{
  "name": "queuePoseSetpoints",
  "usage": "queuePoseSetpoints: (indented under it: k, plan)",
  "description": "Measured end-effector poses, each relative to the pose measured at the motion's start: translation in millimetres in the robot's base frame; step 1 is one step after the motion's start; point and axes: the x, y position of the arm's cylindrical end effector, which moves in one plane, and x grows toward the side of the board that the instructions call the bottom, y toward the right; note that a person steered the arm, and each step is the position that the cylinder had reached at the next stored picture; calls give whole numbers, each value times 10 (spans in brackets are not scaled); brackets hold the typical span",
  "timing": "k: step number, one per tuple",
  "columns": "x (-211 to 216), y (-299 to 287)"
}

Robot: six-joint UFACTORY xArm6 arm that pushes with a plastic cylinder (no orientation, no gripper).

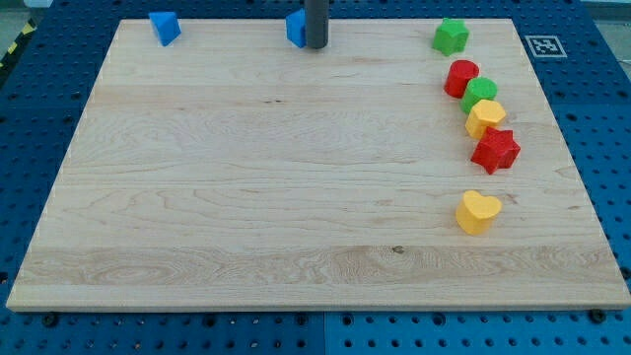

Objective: Push the green star towards the red star

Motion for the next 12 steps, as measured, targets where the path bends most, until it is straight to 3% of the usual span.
queuePoseSetpoints:
  k: [2,3,6,9,10,12]
  plan:
    - [719,856]
    - [761,987]
    - [372,1290]
    - [372,2469]
    - [241,2627]
    - [-85,2320]
